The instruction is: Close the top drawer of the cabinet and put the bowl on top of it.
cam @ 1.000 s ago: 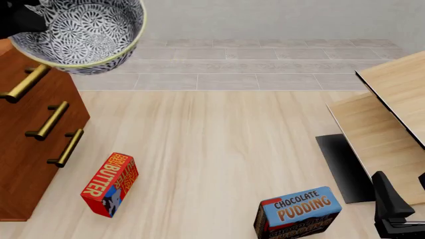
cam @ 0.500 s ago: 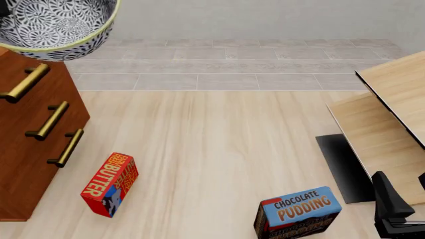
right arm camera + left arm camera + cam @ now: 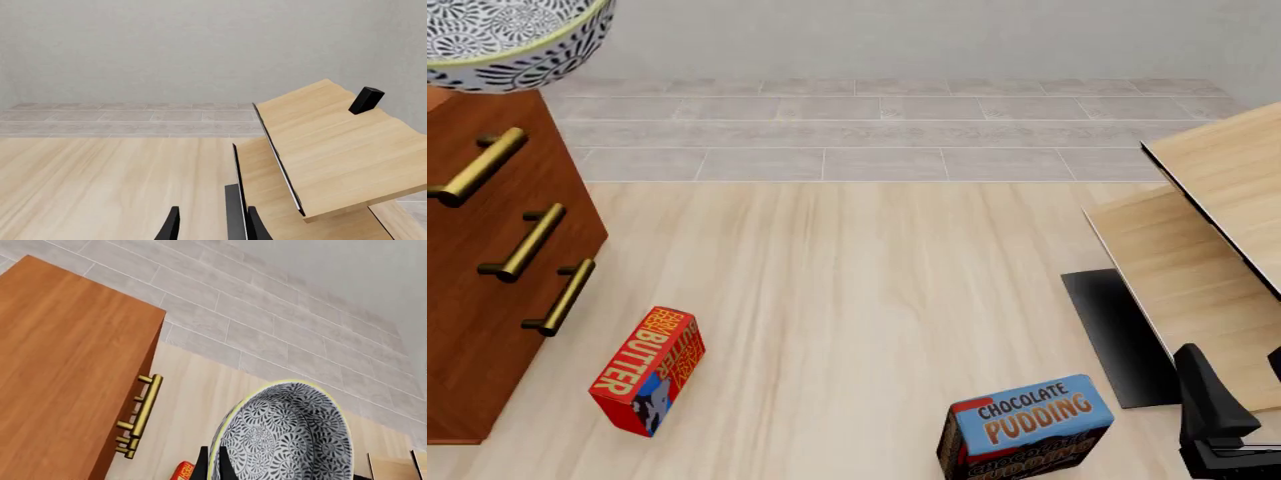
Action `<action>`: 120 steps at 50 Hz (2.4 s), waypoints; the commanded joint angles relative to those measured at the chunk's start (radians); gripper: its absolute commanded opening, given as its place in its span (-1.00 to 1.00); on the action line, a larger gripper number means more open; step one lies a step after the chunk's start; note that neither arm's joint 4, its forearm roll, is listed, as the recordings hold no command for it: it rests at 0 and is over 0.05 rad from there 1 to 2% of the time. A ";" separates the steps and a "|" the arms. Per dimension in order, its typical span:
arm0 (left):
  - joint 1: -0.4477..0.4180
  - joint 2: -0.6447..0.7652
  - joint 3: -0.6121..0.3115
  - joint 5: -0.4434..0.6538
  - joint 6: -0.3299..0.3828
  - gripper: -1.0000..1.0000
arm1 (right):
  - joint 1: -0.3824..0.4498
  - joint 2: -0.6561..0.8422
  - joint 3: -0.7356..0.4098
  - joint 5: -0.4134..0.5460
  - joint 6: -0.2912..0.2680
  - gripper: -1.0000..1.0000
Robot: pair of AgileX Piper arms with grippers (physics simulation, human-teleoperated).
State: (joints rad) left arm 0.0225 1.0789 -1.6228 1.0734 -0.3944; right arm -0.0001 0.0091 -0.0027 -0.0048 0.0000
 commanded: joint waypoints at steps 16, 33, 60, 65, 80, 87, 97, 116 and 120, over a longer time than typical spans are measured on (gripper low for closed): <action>0.098 -0.022 -0.019 0.016 -0.011 -1.00 | 0.000 -0.001 -0.001 0.002 0.000 1.00; 0.179 -0.031 0.054 -0.053 -0.074 -1.00 | 0.000 -0.002 -0.001 0.002 0.000 1.00; 0.361 0.027 0.137 -0.181 -0.107 -1.00 | 0.000 -0.002 -0.001 0.002 0.000 1.00; 0.378 0.032 0.147 -0.193 -0.115 -1.00 | 0.000 -0.002 -0.001 0.002 0.000 1.00; 0.454 0.097 0.036 -0.152 -0.142 -1.00 | 0.000 -0.001 -0.001 0.002 0.000 1.00; 0.513 0.127 0.059 -0.191 -0.124 -1.00 | 0.000 -0.001 -0.001 0.002 0.001 1.00; 0.564 0.164 0.072 -0.233 -0.109 -1.00 | 0.000 -0.002 -0.001 0.002 0.000 1.00; 0.614 0.205 0.148 -0.311 -0.100 -1.00 | 0.000 -0.002 -0.001 0.002 0.000 1.00; 0.617 0.215 0.143 -0.311 -0.098 -1.00 | 0.000 -0.002 -0.001 0.002 0.000 1.00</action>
State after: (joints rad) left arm 0.6189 1.2744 -1.4930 0.7895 -0.5012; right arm -0.0002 0.0091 -0.0027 -0.0048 0.0000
